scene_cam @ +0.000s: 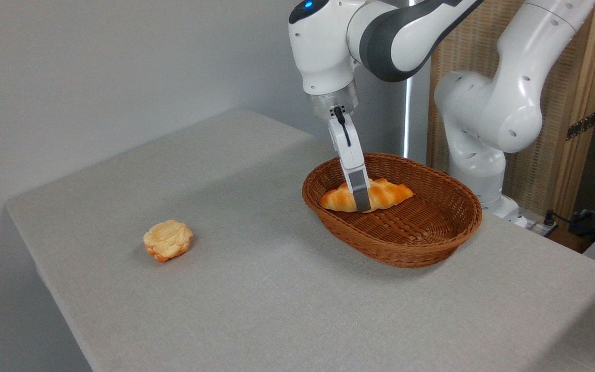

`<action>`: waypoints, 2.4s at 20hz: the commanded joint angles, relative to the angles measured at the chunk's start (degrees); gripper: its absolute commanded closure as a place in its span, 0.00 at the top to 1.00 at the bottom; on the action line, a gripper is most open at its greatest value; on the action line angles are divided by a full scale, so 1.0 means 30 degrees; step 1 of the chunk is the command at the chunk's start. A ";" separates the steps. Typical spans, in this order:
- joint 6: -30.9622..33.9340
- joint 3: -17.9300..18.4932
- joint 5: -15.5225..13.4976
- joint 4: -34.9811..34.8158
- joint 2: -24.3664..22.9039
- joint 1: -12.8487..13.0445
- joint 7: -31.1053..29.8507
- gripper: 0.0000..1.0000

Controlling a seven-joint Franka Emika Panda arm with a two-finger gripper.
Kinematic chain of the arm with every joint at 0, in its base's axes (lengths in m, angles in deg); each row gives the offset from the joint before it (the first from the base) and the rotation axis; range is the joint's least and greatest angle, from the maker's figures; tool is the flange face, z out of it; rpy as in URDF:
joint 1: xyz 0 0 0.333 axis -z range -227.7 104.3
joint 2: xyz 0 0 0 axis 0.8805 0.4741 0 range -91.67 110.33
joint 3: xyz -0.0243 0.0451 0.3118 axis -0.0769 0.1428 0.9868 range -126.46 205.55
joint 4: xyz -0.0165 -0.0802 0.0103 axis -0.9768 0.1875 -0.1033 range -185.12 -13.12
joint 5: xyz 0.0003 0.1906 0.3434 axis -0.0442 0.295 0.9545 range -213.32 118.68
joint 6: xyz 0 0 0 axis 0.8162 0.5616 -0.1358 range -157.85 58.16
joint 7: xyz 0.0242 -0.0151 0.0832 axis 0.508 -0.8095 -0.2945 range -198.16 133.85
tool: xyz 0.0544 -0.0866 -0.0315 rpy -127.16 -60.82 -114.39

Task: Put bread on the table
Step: 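Close the gripper on the middle of the braided roll, then lift the braided roll out of the basket toward the bun, then lower the braided roll onto the table beside the bun and open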

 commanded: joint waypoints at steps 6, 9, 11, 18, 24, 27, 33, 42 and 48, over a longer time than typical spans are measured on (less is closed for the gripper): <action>-0.0306 0.0204 0.0309 -0.0040 -0.0041 0.0209 0.0277 0.46; -0.0306 0.0204 0.0309 -0.0011 -0.0041 0.0209 0.0277 0.46; -0.0277 0.0204 0.0309 0.0077 -0.0070 0.0209 0.0277 0.47; 0.2471 0.1634 0.0454 0.2534 -0.0159 0.0558 0.1092 0.48; 0.4177 0.3776 0.0631 0.5375 0.0045 0.0825 0.2210 0.48; 0.4002 0.3924 0.0369 0.7160 0.1184 0.0825 0.1948 0.49; 0.3563 0.6732 0.0191 1.2345 0.5107 0.3573 -0.1092 0.50; -0.3139 0.8347 -0.0187 1.3085 1.1258 0.3901 -0.4907 0.52; -0.4788 0.8085 -0.0951 1.4489 1.4664 0.3930 -0.7309 0.73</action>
